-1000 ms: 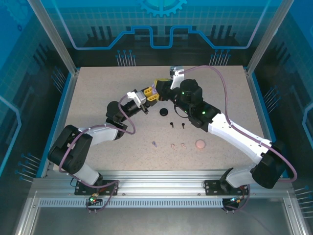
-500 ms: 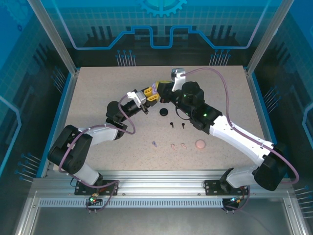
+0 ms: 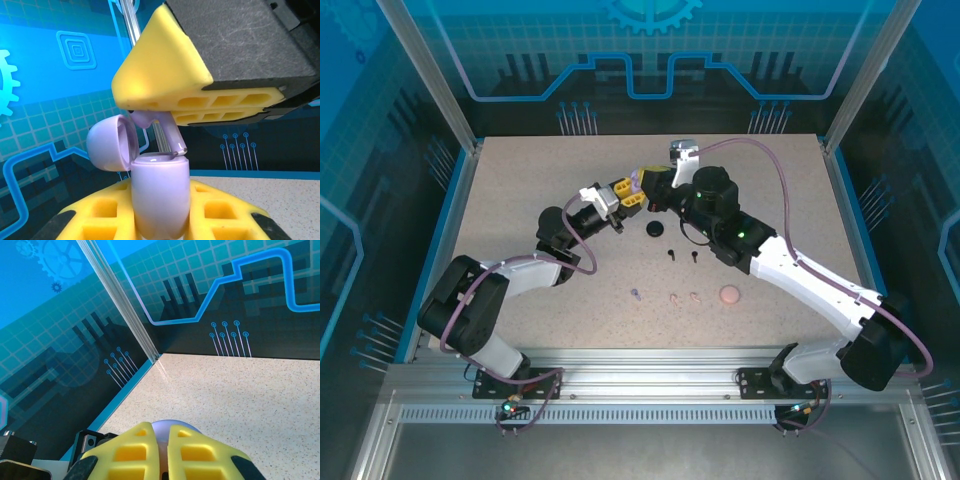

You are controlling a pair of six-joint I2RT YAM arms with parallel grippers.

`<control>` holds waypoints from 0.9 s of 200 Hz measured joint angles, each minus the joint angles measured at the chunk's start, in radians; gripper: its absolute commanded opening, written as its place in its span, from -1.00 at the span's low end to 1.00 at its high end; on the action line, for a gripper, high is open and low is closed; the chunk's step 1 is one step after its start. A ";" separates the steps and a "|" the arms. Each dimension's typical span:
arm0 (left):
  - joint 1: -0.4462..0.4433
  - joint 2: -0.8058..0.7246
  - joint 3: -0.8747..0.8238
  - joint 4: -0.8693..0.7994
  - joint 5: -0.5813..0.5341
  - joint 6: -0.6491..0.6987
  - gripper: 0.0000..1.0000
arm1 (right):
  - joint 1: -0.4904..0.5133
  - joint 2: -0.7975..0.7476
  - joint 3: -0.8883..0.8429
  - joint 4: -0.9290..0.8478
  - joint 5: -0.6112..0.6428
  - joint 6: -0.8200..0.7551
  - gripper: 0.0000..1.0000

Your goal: Insert wireless bluetooth earbuds into charging case

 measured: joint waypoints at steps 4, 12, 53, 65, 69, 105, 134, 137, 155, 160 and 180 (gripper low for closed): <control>0.000 0.000 0.000 0.000 0.000 0.000 -1.00 | 0.000 0.000 0.000 0.000 0.000 0.000 -0.87; 0.000 0.000 0.000 0.000 0.000 0.000 -1.00 | 0.000 0.000 0.000 0.000 -0.001 0.000 -0.88; 0.000 0.000 0.000 -0.005 0.000 0.000 -1.00 | -0.005 0.008 0.000 0.004 -0.019 -0.005 -0.89; 0.000 0.000 0.000 -0.010 0.000 -0.001 -1.00 | -0.005 0.011 0.000 0.004 -0.022 -0.012 -0.89; 0.000 0.000 0.000 -0.010 0.000 -0.001 -1.00 | -0.005 0.012 0.000 0.004 -0.023 -0.016 -0.89; 0.000 0.000 0.000 -0.020 0.000 -0.008 -1.00 | -0.010 0.015 0.000 -0.001 -0.030 -0.049 -0.92; 0.000 0.000 0.000 -0.025 0.001 -0.016 -1.00 | -0.015 0.017 0.000 -0.001 -0.055 -0.088 -0.92; 0.000 0.000 0.000 -0.025 0.001 -0.019 -1.00 | -0.017 0.017 0.000 0.000 -0.058 -0.090 -0.92; 0.000 0.000 0.000 -0.026 0.001 -0.020 -1.00 | -0.021 0.022 0.000 0.010 -0.081 -0.104 -0.92; 0.000 0.000 0.000 -0.026 0.001 -0.021 -1.00 | -0.022 0.023 0.000 0.015 -0.087 -0.106 -0.91; 0.000 0.000 0.000 -0.032 0.000 -0.024 -1.00 | -0.023 0.032 0.000 0.031 -0.108 -0.106 -0.91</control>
